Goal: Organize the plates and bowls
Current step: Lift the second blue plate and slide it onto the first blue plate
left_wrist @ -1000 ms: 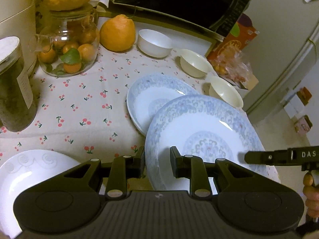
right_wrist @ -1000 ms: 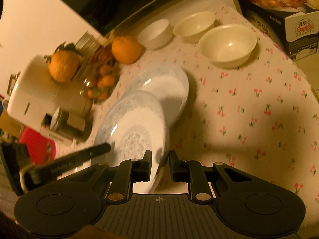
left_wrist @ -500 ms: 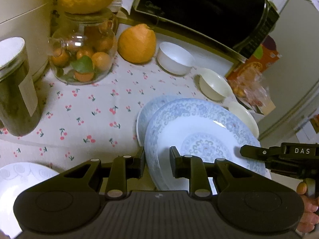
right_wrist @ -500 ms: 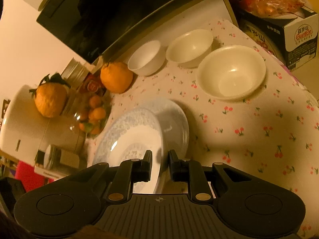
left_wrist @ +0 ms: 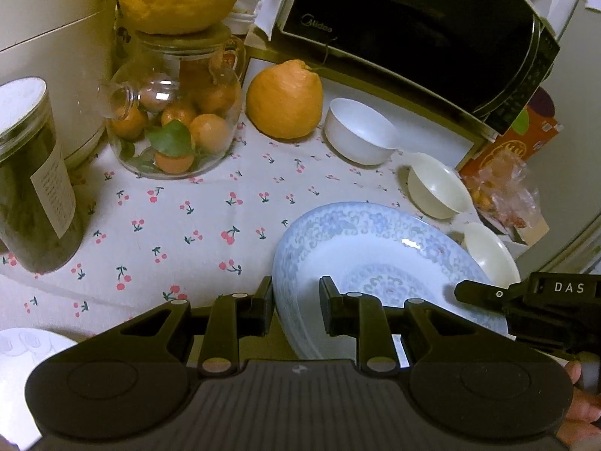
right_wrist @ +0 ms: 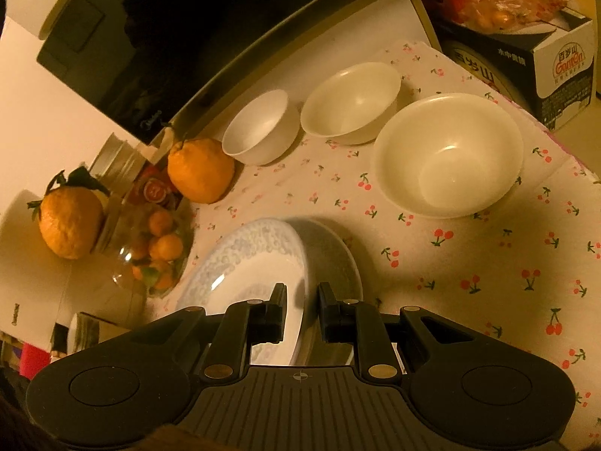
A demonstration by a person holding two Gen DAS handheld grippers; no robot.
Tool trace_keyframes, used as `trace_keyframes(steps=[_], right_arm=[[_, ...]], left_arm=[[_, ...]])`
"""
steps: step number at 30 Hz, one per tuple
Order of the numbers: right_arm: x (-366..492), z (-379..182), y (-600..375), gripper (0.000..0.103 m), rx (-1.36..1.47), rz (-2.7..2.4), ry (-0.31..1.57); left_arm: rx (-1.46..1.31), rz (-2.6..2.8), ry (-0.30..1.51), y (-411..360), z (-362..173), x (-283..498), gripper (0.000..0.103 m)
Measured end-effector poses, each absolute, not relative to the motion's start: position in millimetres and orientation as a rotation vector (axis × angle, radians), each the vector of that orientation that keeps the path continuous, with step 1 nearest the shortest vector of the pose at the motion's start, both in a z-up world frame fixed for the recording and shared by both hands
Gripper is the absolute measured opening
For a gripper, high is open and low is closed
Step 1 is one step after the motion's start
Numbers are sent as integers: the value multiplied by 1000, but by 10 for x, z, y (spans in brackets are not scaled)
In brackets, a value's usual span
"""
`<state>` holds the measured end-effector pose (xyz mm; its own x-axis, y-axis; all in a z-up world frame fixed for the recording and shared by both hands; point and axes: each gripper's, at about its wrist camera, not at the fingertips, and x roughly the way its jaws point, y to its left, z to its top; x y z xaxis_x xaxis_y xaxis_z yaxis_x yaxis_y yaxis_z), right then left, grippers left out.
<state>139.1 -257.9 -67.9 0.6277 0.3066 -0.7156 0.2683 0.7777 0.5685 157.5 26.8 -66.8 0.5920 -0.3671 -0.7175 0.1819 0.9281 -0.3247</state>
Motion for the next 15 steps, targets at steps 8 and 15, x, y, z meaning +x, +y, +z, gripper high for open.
trace_keyframes(steps=[8, 15], right_arm=[[1434, -729, -2521, 18, 694, 18, 919], [1464, -790, -2523, 18, 695, -4, 927]], left_arm=[[-181, -303, 872, 253, -720, 1604, 22], [-143, -309, 856, 204, -712, 1592, 22]])
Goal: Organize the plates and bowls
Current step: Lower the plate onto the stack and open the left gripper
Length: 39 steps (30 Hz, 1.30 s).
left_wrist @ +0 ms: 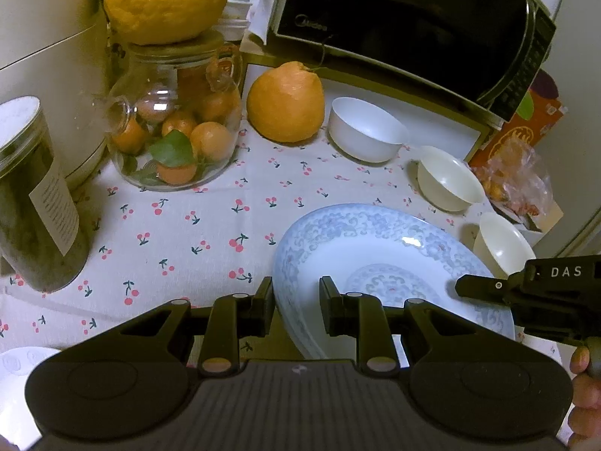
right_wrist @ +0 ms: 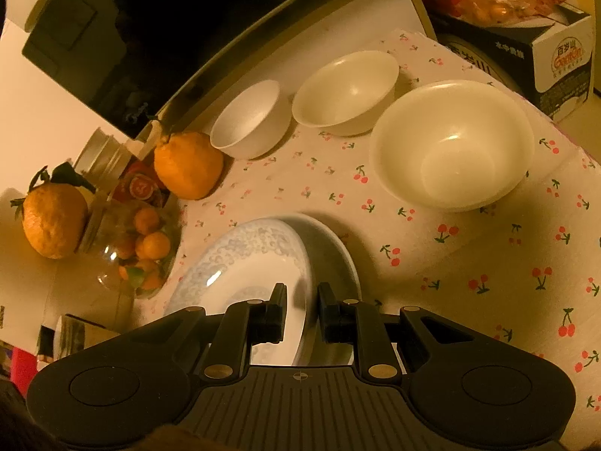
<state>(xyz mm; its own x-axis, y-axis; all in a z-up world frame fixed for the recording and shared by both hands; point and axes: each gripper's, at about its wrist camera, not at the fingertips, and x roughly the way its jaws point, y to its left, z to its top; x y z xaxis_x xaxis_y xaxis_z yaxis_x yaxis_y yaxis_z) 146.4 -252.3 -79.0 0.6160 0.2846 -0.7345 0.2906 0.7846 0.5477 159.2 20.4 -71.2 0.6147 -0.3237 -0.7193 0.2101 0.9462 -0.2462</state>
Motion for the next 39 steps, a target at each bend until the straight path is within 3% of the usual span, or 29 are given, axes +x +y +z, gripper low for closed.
trace_keyframes(steps=[39], right_arm=[[1480, -790, -2563, 20, 625, -20, 944]], left_arm=[[-4, -290, 873, 50, -839, 1611, 16]])
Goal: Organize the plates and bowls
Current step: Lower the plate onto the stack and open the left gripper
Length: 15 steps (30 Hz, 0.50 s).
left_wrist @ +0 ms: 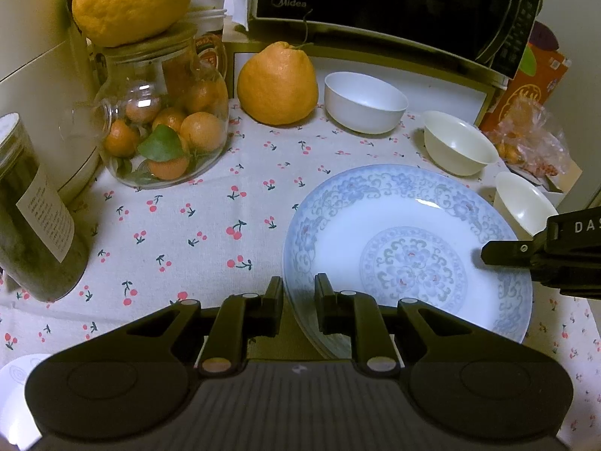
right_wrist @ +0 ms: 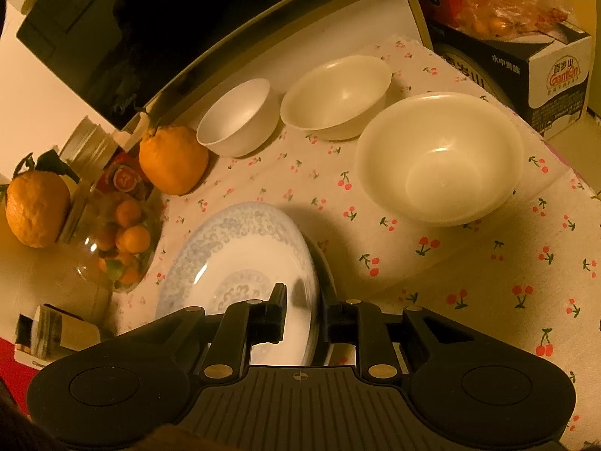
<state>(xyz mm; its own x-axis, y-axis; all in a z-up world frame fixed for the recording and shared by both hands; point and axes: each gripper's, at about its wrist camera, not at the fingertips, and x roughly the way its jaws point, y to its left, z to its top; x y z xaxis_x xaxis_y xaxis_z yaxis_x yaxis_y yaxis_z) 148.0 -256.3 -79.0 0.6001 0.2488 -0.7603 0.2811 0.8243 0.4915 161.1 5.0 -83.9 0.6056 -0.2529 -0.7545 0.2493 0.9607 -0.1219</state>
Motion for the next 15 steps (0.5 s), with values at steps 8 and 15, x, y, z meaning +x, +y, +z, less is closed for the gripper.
trace_keyframes(steps=[8, 15], right_arm=[[1468, -777, -2554, 20, 623, -21, 951], [1451, -729, -2580, 20, 616, -21, 956]], left_arm=[[-15, -295, 877, 68, -837, 1607, 16], [-16, -295, 877, 70, -838, 1613, 16]])
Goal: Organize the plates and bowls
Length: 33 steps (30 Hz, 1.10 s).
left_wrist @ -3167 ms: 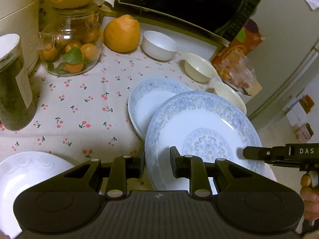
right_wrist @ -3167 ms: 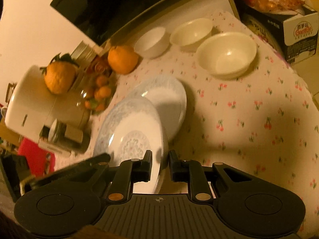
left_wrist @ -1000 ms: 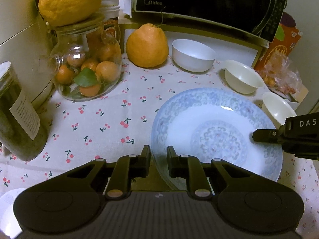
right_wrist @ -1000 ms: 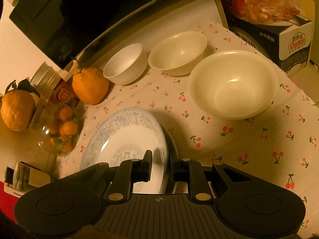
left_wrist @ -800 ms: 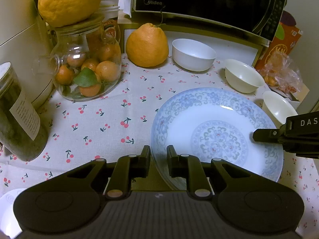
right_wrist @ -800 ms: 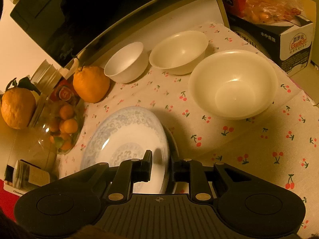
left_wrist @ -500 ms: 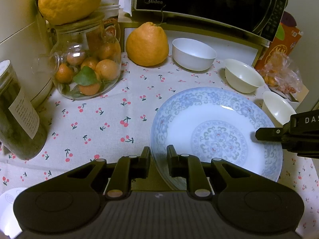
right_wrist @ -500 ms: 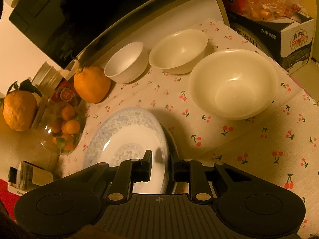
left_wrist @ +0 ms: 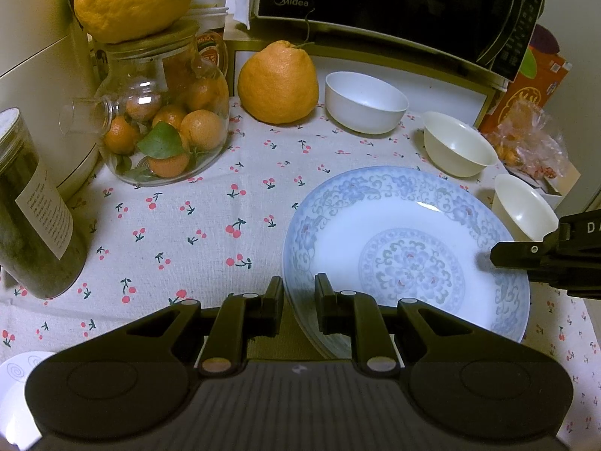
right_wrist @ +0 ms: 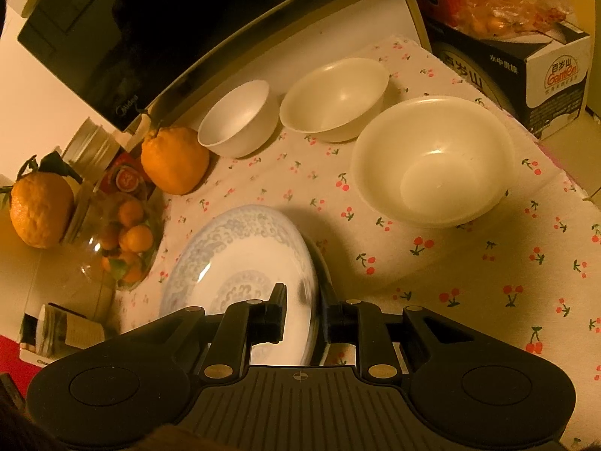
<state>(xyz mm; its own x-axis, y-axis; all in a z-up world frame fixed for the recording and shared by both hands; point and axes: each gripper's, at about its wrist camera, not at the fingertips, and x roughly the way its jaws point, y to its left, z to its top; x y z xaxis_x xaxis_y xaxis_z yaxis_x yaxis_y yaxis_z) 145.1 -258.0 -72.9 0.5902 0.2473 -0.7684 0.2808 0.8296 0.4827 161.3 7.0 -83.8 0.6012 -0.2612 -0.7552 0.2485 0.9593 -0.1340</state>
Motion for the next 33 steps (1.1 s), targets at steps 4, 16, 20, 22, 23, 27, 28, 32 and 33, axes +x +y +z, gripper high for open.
trace_keyframes(steps=[4, 16, 20, 22, 23, 27, 28, 32, 33], right_arm=[[1438, -706, -2586, 20, 594, -31, 953], [1432, -698, -2594, 21, 584, -24, 955], [1415, -669, -2582, 30, 586, -4, 953], [1398, -647, -2563, 42, 582, 9, 949], [1386, -633, -2552, 46, 580, 15, 947], [1337, -582, -2500, 66, 563, 43, 940], [1323, -569, -2489, 71, 561, 49, 939], [1270, -532, -2454, 77, 552, 68, 942], [1253, -522, -2445, 79, 548, 71, 942]], left_arm=[[-23, -295, 880, 71, -831, 1615, 16], [-53, -312, 898, 92, -809, 1628, 23], [-54, -335, 890, 81, -742, 1598, 33], [-49, -356, 890, 74, -717, 1574, 42], [-45, -363, 889, 68, -707, 1563, 48], [-19, -387, 879, 73, -651, 1491, 62], [-16, -393, 877, 90, -634, 1471, 67], [-9, -402, 874, 169, -574, 1407, 79], [-7, -402, 875, 194, -558, 1389, 81]])
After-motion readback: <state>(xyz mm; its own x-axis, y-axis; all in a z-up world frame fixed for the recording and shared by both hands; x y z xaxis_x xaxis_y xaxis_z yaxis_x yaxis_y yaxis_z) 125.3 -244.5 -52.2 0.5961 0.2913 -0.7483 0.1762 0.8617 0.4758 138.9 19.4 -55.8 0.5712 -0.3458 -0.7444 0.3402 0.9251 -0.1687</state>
